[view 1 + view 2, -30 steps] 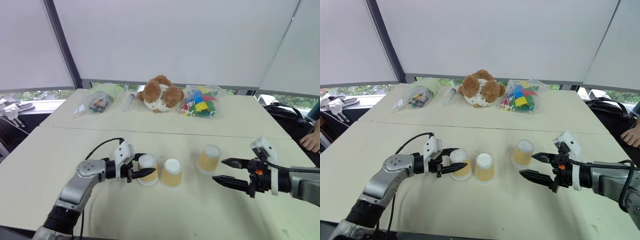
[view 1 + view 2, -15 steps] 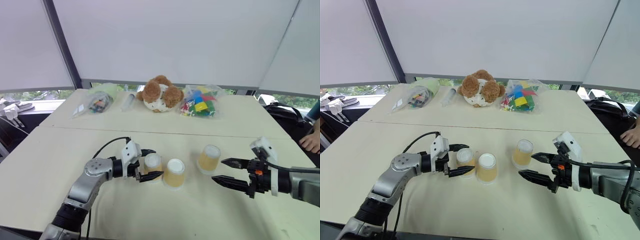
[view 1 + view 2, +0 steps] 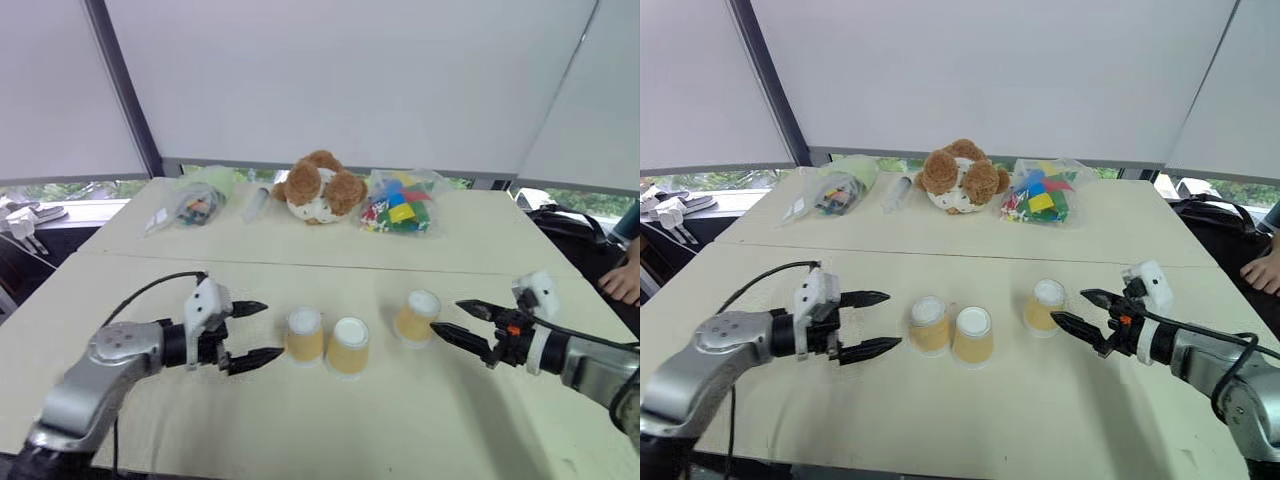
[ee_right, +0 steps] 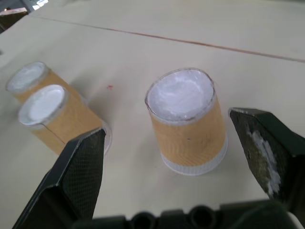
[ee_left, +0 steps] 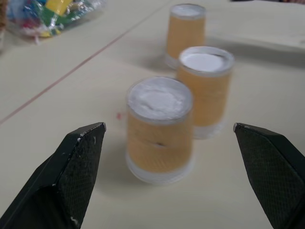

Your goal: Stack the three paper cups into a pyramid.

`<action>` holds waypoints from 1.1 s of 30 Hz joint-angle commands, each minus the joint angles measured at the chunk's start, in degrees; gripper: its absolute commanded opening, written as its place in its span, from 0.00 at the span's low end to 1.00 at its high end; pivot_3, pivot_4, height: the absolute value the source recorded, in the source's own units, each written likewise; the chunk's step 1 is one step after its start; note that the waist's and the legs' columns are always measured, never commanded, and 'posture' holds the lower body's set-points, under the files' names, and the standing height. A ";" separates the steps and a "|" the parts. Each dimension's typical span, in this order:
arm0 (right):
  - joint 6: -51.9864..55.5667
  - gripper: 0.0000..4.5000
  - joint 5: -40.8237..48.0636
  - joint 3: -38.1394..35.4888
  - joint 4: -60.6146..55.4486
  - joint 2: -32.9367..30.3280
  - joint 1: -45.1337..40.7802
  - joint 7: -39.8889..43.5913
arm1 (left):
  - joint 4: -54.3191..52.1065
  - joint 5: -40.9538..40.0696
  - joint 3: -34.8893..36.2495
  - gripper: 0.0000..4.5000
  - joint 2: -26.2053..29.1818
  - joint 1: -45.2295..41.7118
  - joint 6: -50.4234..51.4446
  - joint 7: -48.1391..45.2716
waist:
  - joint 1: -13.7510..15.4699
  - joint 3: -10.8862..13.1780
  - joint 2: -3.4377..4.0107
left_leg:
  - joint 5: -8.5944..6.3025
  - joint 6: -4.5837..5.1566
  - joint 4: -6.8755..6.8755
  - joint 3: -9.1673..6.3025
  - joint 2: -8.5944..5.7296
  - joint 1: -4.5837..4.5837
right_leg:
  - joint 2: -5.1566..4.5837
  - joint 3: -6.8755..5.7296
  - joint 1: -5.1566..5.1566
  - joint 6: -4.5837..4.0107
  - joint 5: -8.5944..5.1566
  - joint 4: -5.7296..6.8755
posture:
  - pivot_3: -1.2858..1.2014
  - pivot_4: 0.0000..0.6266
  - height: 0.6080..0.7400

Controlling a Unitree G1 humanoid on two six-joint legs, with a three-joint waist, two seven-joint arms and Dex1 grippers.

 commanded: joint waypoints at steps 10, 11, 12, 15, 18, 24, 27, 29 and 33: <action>-11.73 1.00 -8.77 7.23 15.94 7.85 -10.70 4.10 | -13.57 -12.07 7.70 0.99 5.57 3.91 9.48 5.37 | -0.03 0.01 0.04 | 0.00 0.00 0.00 0.06 -0.03 0.03 | 0.00 0.01 0.01 -0.04 -0.02 0.00 | 0.52 0.24 1.00; -12.17 1.00 -9.30 7.61 16.78 8.12 -11.19 4.46 | -13.76 -12.17 7.70 0.99 5.52 4.08 9.37 5.73 | -0.03 0.01 0.04 | 0.00 0.00 0.00 0.07 -0.03 0.03 | 0.00 0.01 0.00 -0.04 -0.02 0.00 | 0.52 0.24 1.00; -12.56 1.00 -9.81 7.89 17.43 8.30 -11.58 4.74 | -13.83 -12.28 7.70 0.99 5.51 4.21 9.29 6.02 | -0.04 0.01 0.04 | 0.00 0.00 0.00 0.07 -0.03 0.03 | 0.01 0.01 0.00 -0.03 -0.01 0.01 | 0.52 0.24 1.00; -14.05 0.80 -11.08 8.61 18.94 8.64 -12.47 5.63 | -13.68 -12.09 7.66 1.00 5.50 4.86 8.64 6.58 | -0.01 0.01 0.05 | 0.00 0.00 -0.01 0.08 -0.03 0.03 | 0.01 0.01 -0.01 -0.05 -0.02 0.01 | 0.52 0.24 1.00; -14.78 0.52 -11.58 8.82 19.69 8.98 -12.96 6.23 | -13.44 -11.66 7.32 1.00 5.32 5.11 7.93 7.26 | 0.05 0.01 0.05 | 0.00 0.00 -0.01 0.09 -0.04 0.03 | 0.01 0.01 -0.01 -0.07 -0.03 0.01 | 0.52 0.24 1.00; -11.81 0.52 -9.94 7.55 16.07 7.98 -16.74 5.33 | -12.21 -10.80 6.86 1.00 5.01 5.26 6.81 8.07 | -0.06 0.06 0.12 | 0.00 -0.01 -0.01 0.10 -0.03 0.03 | 0.01 0.02 -0.03 -0.08 -0.03 0.01 | 0.52 0.24 1.00; -0.11 0.52 -4.45 8.97 6.93 4.26 -25.17 5.58 | -10.92 -10.42 8.24 1.00 5.78 6.48 6.35 7.36 | -0.36 0.23 0.40 | 0.00 -0.01 -0.03 0.11 -0.02 0.03 | 0.01 0.12 -0.14 -0.05 -0.01 0.06 | 0.52 0.24 1.00; 6.64 0.52 -0.53 9.97 3.52 4.30 -31.18 4.60 | -10.49 -10.09 8.94 1.00 6.19 7.17 6.08 7.12 | -0.84 0.24 0.42 | 0.00 -0.01 -0.08 0.14 -0.01 0.00 | 0.02 0.19 -0.28 -0.02 0.01 0.15 | 0.52 0.24 1.00; 17.61 0.52 5.76 12.57 -2.19 8.06 -38.36 -0.11 | -10.78 -9.79 10.36 1.00 6.35 8.84 5.79 7.82 | -1.34 0.07 0.10 | 0.01 -0.02 -0.48 0.05 0.02 0.02 | 0.04 0.11 -0.38 -0.07 -0.02 0.08 | 0.52 0.24 1.00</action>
